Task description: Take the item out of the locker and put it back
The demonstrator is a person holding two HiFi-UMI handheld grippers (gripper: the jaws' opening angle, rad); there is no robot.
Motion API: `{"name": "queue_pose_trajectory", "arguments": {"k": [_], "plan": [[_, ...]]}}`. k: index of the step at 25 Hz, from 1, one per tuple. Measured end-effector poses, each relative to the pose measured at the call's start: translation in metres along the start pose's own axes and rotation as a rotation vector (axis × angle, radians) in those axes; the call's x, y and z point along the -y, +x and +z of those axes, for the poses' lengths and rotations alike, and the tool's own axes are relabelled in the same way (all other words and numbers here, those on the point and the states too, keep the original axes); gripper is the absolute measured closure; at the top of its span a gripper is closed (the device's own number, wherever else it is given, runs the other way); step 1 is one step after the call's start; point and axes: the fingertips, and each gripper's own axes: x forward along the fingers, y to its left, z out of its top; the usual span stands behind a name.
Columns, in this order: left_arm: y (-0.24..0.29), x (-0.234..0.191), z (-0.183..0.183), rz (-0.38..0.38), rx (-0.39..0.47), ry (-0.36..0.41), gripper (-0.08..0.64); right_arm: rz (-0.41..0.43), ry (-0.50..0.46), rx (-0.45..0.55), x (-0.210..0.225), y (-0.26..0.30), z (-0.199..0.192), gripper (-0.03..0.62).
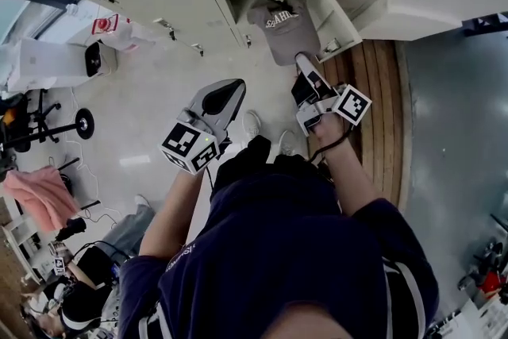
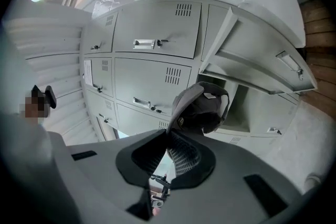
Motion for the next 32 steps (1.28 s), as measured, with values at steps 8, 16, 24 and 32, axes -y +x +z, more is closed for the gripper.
{"name": "queue_pose_trajectory", "arguments": {"k": [8, 16, 24, 32], "plan": [[0.014, -0.058, 0.005, -0.061, -0.041, 0.022, 0.557, -0.019, -0.026, 0.049, 0.032, 0.060, 0.005, 0.571], [0.017, -0.090, -0.004, -0.085, -0.091, 0.018, 0.557, 0.006, -0.018, 0.105, 0.069, 0.106, 0.017, 0.571], [0.014, -0.118, -0.031, -0.038, -0.157, -0.019, 0.557, 0.051, -0.025, 0.118, 0.108, 0.161, 0.038, 0.571], [0.028, -0.137, -0.036, -0.006, -0.198, -0.025, 0.557, 0.055, 0.010, 0.124, 0.154, 0.218, 0.063, 0.571]]}}
